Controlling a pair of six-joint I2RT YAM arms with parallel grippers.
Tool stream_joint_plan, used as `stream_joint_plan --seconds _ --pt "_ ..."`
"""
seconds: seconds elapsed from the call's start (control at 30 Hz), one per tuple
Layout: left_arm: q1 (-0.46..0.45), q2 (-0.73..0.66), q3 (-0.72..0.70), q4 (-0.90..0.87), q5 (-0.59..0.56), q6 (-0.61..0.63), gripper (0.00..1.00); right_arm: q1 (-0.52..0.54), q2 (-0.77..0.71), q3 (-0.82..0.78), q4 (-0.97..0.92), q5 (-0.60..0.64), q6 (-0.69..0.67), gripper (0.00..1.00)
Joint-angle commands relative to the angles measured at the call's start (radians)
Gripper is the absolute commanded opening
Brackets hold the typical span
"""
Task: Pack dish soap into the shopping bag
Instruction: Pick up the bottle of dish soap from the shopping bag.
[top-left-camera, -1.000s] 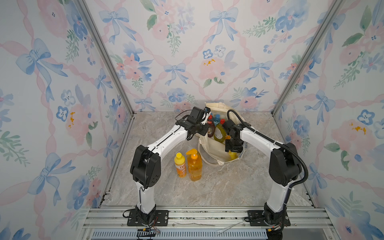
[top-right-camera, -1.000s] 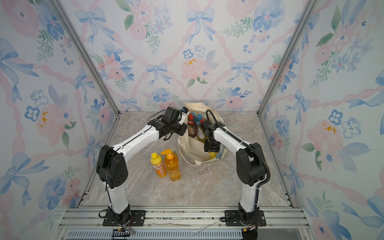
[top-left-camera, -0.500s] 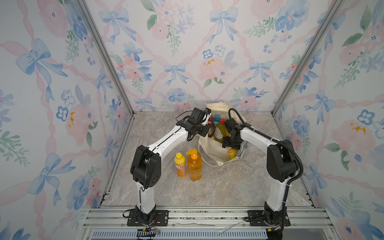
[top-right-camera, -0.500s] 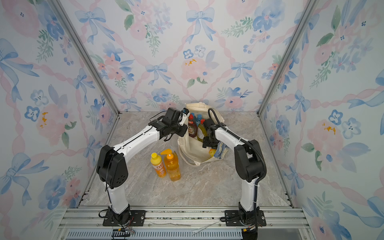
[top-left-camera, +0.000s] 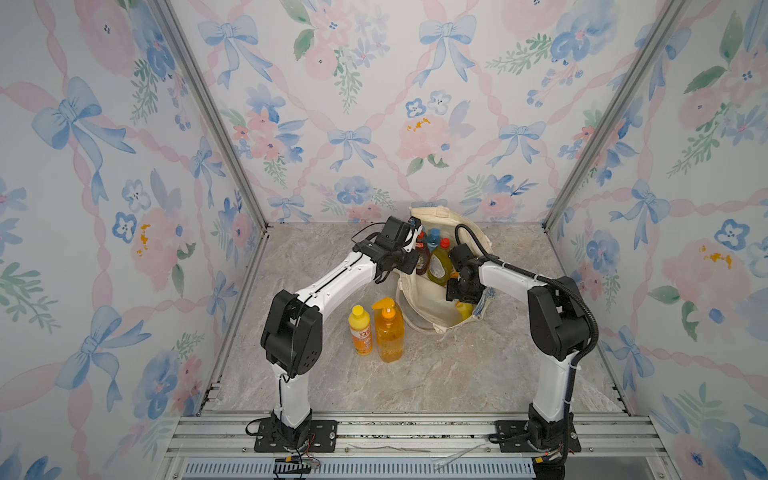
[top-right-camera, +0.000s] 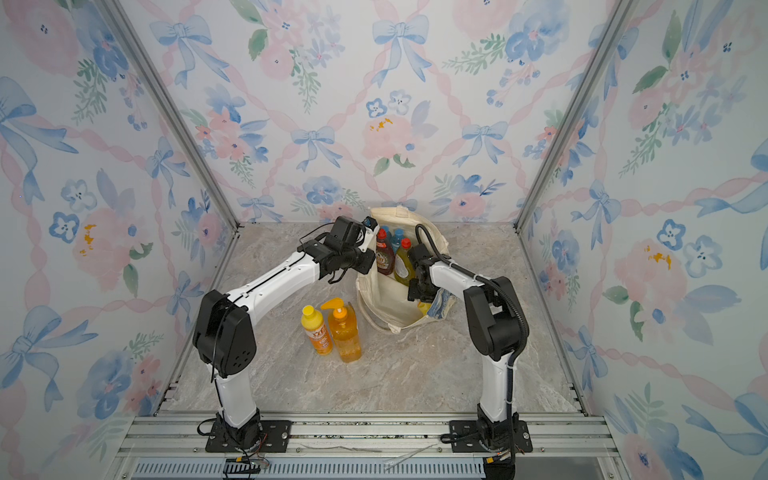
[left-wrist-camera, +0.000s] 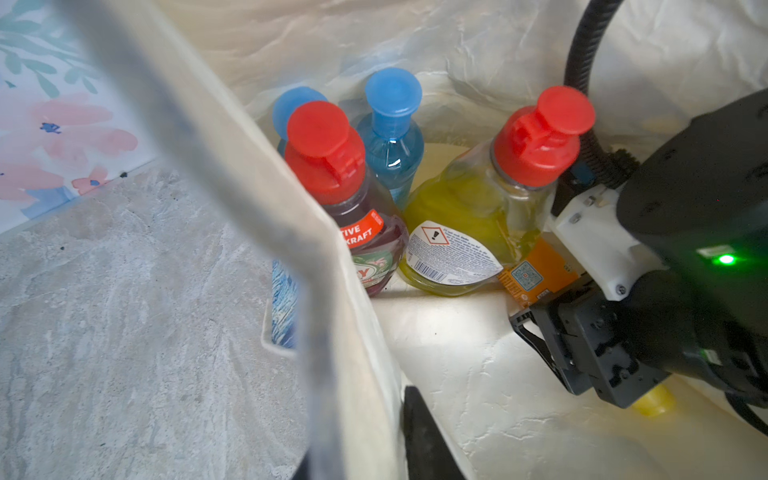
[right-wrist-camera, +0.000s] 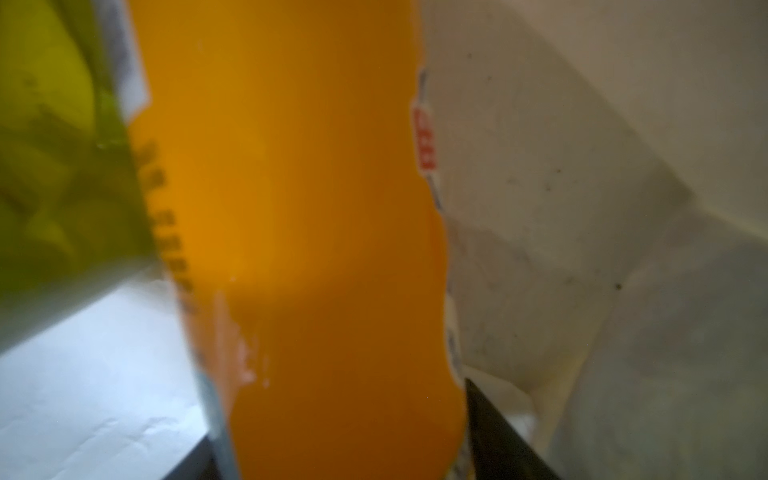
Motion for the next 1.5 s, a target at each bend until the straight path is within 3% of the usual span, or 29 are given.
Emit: stream_joint_plan --seconds 0.0,0.43,0.73,1.03,1.27,1.47 --pt "-0.008 -0.026 -0.022 -0.002 0.014 -0.011 0.25 -0.012 0.022 -0.041 0.012 -0.033 0.002 0.59" --pt "-0.009 -0.044 -0.028 -0.001 0.001 -0.004 0.25 -0.004 -0.052 0.002 -0.122 0.011 -0.006 0.01" --pt "-0.009 -0.045 -0.013 -0.003 -0.021 0.021 0.26 -0.006 -0.118 0.168 -0.278 0.005 -0.010 0.00" --pt "-0.009 -0.061 -0.005 -0.003 -0.045 0.037 0.31 -0.023 -0.201 0.249 -0.311 -0.003 0.039 0.00" --pt "-0.009 -0.072 0.012 -0.002 -0.052 0.041 0.39 -0.038 -0.281 0.222 -0.240 -0.087 0.098 0.00" --pt "-0.009 -0.079 0.027 -0.003 -0.062 0.044 0.41 -0.036 -0.383 0.102 -0.055 -0.156 0.123 0.00"
